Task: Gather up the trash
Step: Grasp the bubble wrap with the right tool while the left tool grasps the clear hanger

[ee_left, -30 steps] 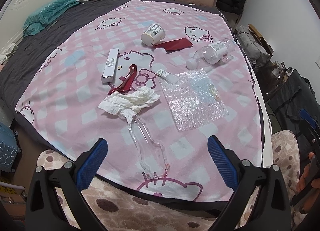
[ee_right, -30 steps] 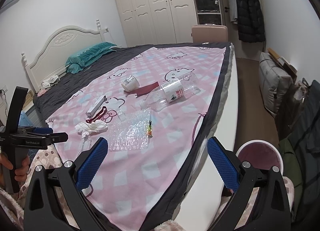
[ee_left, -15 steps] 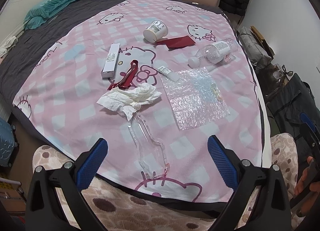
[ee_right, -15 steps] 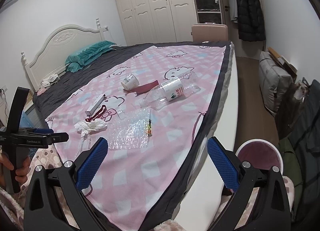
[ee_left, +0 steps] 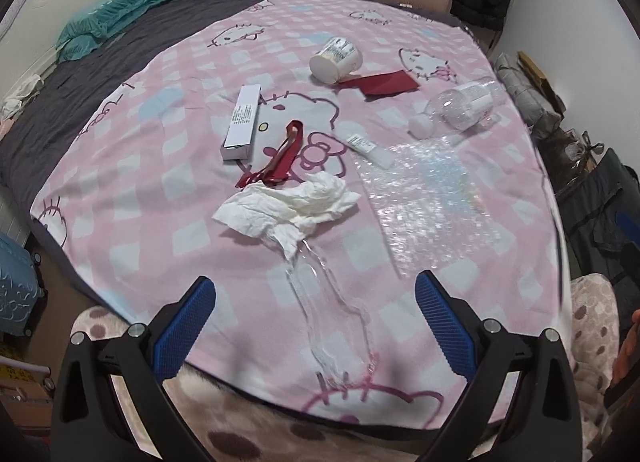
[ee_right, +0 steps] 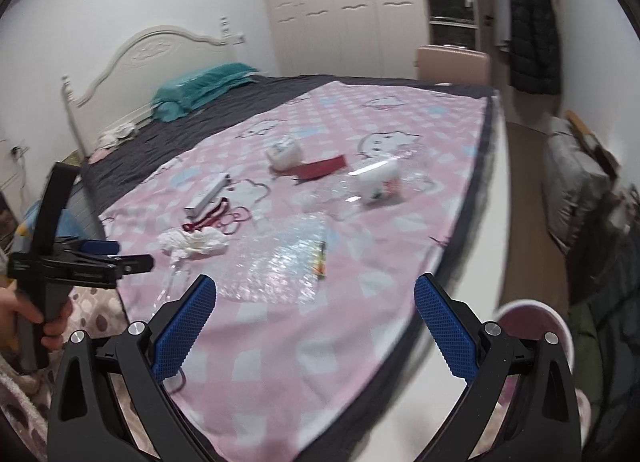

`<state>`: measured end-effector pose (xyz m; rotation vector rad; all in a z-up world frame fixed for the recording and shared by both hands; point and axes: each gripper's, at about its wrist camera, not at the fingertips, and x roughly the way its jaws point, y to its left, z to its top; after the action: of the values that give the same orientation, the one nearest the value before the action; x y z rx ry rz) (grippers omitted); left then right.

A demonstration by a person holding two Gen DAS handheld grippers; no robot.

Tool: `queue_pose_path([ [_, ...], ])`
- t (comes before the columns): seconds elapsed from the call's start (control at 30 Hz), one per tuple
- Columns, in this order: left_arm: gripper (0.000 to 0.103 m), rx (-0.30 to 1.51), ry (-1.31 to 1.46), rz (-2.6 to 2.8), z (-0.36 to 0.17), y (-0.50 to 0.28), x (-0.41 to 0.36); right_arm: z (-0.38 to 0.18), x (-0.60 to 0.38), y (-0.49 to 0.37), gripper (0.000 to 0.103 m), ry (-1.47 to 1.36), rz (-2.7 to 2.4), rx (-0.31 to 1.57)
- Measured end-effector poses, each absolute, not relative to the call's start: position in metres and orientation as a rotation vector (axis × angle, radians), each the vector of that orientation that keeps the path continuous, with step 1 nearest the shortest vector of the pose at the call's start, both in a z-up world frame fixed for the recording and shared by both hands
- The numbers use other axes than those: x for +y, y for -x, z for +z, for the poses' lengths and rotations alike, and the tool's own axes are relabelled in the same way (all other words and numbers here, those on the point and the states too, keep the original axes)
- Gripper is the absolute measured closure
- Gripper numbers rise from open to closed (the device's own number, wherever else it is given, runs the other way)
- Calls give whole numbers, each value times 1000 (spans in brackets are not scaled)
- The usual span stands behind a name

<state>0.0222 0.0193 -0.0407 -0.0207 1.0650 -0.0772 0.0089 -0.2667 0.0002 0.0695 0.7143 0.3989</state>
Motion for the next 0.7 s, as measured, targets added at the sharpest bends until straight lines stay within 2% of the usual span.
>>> queue_pose_path([
  [0.23, 5, 1132, 94, -84, -83, -55, 37, -49, -214, -86, 7, 73, 485, 844],
  [0.43, 6, 1154, 160, -93, -101, -56, 51, -79, -188, -117, 7, 122, 484, 934],
  [0.53, 14, 1143, 193, -86, -100, -53, 57, -86, -176, -119, 8, 195, 479, 949],
  [0.6, 16, 1148, 188, -87, -101, -52, 57, -91, -167, -118, 17, 258, 485, 962],
  [0.63, 19, 1157, 173, -89, -102, -52, 56, -95, -164, -117, 26, 285, 487, 970],
  [0.67, 28, 1169, 141, -84, -104, -53, 52, -99, -161, -117, 36, 308, 492, 986],
  [0.7, 32, 1176, 115, -81, -106, -53, 49, -104, -158, -117, 38, 324, 491, 1000],
])
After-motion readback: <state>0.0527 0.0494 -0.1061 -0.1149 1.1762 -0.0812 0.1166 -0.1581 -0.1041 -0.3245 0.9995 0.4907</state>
